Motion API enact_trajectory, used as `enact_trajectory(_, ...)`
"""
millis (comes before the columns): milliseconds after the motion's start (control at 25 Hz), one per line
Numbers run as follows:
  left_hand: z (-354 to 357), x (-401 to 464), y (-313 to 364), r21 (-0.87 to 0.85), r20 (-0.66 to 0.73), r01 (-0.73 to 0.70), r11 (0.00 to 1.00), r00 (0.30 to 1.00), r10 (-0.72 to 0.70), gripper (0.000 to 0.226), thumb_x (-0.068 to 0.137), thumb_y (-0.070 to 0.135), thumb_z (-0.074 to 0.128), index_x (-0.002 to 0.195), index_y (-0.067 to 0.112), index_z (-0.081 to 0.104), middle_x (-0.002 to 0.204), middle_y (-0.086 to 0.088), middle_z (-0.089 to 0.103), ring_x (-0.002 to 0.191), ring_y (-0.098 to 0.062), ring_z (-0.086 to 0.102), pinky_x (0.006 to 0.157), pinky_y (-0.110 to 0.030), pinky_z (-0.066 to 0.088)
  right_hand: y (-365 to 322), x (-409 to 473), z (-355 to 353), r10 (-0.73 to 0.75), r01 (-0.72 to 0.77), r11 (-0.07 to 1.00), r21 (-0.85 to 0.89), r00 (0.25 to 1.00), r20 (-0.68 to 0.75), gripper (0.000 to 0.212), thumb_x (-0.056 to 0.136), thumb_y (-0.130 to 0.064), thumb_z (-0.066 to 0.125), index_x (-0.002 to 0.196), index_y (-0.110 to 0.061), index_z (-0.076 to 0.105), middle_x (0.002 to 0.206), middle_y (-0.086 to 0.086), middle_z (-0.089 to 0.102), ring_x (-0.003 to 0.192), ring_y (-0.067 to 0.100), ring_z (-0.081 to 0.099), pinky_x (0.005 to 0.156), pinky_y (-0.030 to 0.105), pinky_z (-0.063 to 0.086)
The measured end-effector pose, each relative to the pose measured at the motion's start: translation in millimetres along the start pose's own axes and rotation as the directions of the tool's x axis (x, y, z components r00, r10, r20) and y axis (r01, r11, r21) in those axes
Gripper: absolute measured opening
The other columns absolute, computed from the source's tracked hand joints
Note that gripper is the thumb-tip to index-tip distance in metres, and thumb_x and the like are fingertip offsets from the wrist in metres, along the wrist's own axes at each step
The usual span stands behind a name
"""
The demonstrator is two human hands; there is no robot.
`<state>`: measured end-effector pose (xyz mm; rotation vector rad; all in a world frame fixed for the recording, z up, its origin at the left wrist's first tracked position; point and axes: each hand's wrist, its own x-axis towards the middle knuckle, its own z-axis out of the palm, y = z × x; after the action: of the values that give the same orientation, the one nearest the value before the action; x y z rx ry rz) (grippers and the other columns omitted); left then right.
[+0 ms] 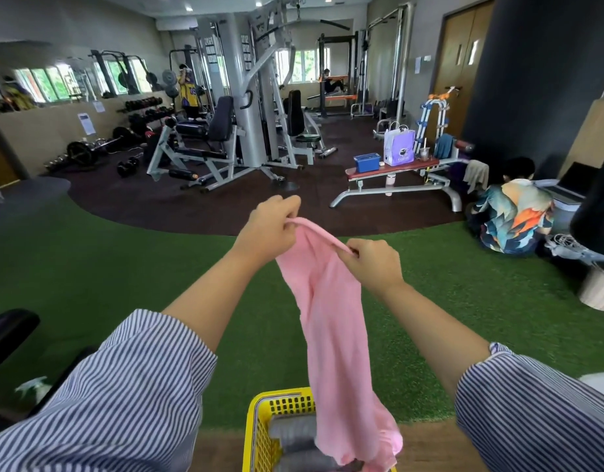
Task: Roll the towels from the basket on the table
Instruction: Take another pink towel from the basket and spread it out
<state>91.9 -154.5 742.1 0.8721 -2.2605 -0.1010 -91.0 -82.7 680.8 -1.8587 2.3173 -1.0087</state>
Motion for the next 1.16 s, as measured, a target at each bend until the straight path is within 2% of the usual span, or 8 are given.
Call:
enact_trajectory(280,-63.4,-15.6,-43.2,0.047,-0.368,0.425,0.904,0.848,-0.380,0.013,0.073,-0.008,0.038,0.077,0.005,0.039,0.077,-0.007,0.037,0.069,-0.029,0.042,0.056,-0.035,0.026,-7.7,14.2,6.9,-0.032,0.032,0.999,-0.014,0.998,0.057,0.018,0.094,-0.019,0.039,0.078,-0.013,0.038,0.057,0.008,0.044,0.060,0.034,0.050,0.044,0.030,0.028)
enact_trajectory(440,-56.2,-21.0,-51.6,0.237,-0.227,0.558,0.796,0.828,-0.513,0.027,0.079,0.001,0.047,0.106,0.006,0.045,0.107,-0.016,0.044,0.088,-0.040,0.052,0.078,-0.046,0.041,-38.0,19.7,0.2,-0.069,0.095,0.984,0.152,0.984,-0.167,0.014,0.097,-0.013,0.037,0.086,-0.006,0.043,0.054,0.005,0.041,0.055,0.030,0.043,0.047,0.036,0.027)
enact_trajectory(560,-25.3,-16.2,-34.3,0.016,0.091,0.280,0.960,0.955,-0.281,0.049,0.074,0.026,0.067,0.119,0.017,0.052,0.118,-0.006,0.049,0.105,-0.024,0.053,0.096,-0.039,0.042,-58.0,26.4,-11.7,-0.199,0.248,0.949,0.196,0.951,-0.239,0.019,0.097,-0.016,0.040,0.090,0.000,0.049,0.061,0.010,0.048,0.062,0.034,0.050,0.058,0.040,0.040)
enact_trajectory(640,-1.7,-11.8,-13.8,-0.121,0.167,0.112,0.986,0.982,-0.091,0.028,0.080,0.031,0.070,0.102,0.017,0.061,0.100,0.000,0.060,0.092,-0.015,0.055,0.083,-0.030,0.043,-60.5,26.7,-18.4,-0.267,0.315,0.928,0.196,0.934,-0.238,0.017,0.095,-0.012,0.044,0.086,0.000,0.051,0.067,0.013,0.053,0.067,0.033,0.051,0.062,0.041,0.041)
enact_trajectory(720,15.4,-4.3,0.9,-0.165,0.097,0.099,0.981,0.992,-0.083,0.019,0.088,0.025,0.057,0.072,0.018,0.049,0.068,0.003,0.051,0.066,-0.019,0.047,0.063,-0.031,0.034,-54.4,24.6,-28.3,-0.261,0.315,0.926,0.208,0.932,-0.252,0.015,0.091,-0.010,0.049,0.082,0.000,0.053,0.068,0.013,0.055,0.065,0.028,0.049,0.061,0.036,0.038)
enact_trajectory(840,27.4,6.0,24.9,-0.186,-0.079,0.092,0.978,0.991,-0.108,0.014,0.084,0.018,0.034,0.072,0.015,0.041,0.066,0.001,0.044,0.065,-0.023,0.044,0.060,-0.034,0.030,-30.3,11.9,-43.1,-0.147,0.186,0.957,0.223,0.973,-0.181,0.012,0.081,-0.011,0.058,0.073,-0.004,0.053,0.059,0.010,0.054,0.056,0.021,0.044,0.055,0.031,0.033)
enact_trajectory(1000,31.4,22.8,68.8,-0.344,-0.307,0.023,0.939,0.942,-0.135,0.019,0.091,0.003,0.036,0.077,0.014,0.042,0.072,0.002,0.045,0.063,-0.014,0.043,0.060,-0.019,0.032,20.3,-9.9,-42.1,0.039,-0.039,0.999,0.029,0.999,0.015,0.035,0.084,-0.012,0.051,0.054,-0.015,0.033,0.052,0.003,0.039,0.055,0.026,0.040,0.052,0.029,0.027)
enact_trajectory(1160,36.8,50.9,67.3,-0.388,-0.406,0.070,0.919,0.882,-0.239,0.018,0.092,0.003,0.037,0.081,0.014,0.044,0.078,-0.005,0.049,0.072,-0.020,0.043,0.065,-0.027,0.027,113.5,-45.2,-68.4,0.472,-0.472,0.881,-0.020,0.880,0.055,0.028,0.091,-0.010,0.044,0.064,-0.009,0.054,0.061,0.008,0.054,0.044,0.023,0.053,0.039,0.024,0.039)
